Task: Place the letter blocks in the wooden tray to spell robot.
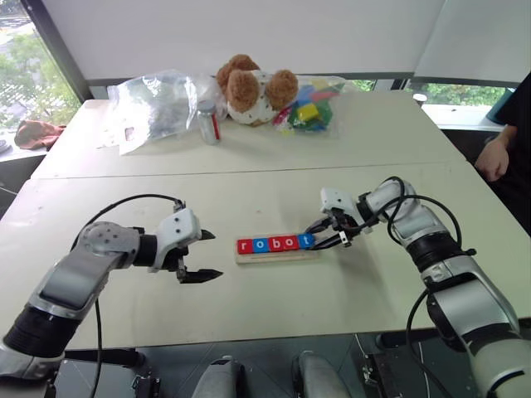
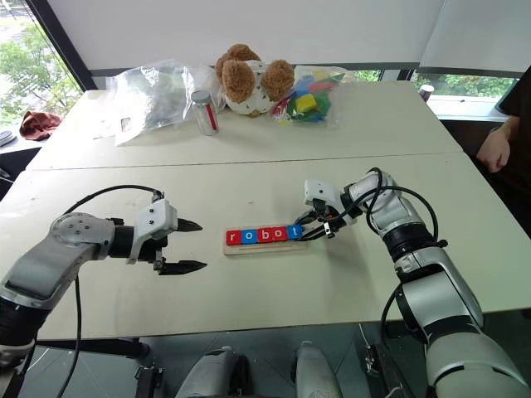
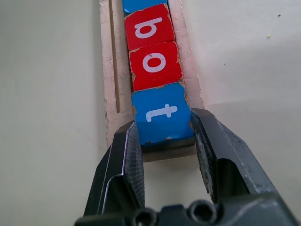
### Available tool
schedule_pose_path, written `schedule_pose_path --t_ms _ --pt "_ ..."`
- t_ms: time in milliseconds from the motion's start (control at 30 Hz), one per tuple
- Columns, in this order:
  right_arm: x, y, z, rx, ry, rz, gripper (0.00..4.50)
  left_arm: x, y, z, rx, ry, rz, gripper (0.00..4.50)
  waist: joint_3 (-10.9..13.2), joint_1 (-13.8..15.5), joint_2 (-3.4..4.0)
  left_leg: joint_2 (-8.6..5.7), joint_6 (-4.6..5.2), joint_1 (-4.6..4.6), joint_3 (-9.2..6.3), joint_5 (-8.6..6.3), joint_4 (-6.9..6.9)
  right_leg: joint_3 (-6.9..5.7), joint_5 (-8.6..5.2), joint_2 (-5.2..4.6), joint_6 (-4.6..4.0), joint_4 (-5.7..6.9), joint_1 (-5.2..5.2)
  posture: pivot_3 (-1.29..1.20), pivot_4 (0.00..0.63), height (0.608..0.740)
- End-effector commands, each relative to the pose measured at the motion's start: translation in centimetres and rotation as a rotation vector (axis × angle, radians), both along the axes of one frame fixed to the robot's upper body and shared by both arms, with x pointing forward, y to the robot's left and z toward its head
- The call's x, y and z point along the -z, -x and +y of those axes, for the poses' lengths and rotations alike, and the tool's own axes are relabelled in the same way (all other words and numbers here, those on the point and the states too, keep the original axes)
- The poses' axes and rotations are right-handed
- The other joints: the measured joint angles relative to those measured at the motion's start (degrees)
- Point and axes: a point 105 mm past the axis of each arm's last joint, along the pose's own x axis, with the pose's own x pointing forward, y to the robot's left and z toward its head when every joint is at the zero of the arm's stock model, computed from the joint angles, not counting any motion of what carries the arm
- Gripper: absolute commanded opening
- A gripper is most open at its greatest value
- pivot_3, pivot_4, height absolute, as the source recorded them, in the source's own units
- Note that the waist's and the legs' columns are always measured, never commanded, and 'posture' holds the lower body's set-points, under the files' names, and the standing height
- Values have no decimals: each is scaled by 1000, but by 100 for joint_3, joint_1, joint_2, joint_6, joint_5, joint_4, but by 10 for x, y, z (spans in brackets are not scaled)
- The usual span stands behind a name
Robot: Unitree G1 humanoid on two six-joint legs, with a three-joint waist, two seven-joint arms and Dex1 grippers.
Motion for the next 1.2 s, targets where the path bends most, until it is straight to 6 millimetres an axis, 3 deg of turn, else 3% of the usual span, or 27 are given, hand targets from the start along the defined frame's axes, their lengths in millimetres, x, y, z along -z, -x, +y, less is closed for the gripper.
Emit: schedule_pose_path --t_ms 33,133,367,600,733,900,1200 --pt "-8 -2 5 -19 -13 -23 1093 -16 0 -5 16 35 -46 4500 0 -6 0 0 0 0 0 0 0 0 0 0 0 0 0 0 150 740" --pt "-8 -2 4 -13 -14 -27 1093 -15 -1 -3 14 28 -46 4500 0 -7 0 1 -1 1 0 0 -2 0 0 1 0 0 0 0 150 740" --pt "-8 0 3 -17 -2 -41 4475 -18 -1 -9 25 67 -35 4500 0 4 0 0 -1 1 0 1 0 0 0 0 0 0 0 0 150 740" --pt "-38 -7 5 66 -127 -98 4475 -17 -2 -7 21 59 -34 4500 0 9 0 0 -15 0 0 8 -1 0 0 0 0 0 0 0 150 740" --pt "-56 -25 4 189 -230 -159 4475 -15 -2 -5 20 56 -27 4500 0 10 0 0 -14 0 -1 7 -1 0 0 0 0 0 0 0 150 740" --pt "-43 -40 -2 240 -166 -214 4475 -15 -3 -9 32 59 -26 4500 0 7 0 0 -16 0 0 9 -2 0 0 0 -1 -1 0 0 150 740" --pt "-29 -41 0 199 -113 -199 4475 -14 -3 -9 20 67 -28 4500 0 -14 0 0 -30 0 2 17 -3 1 0 1 0 -1 -1 0 150 740"
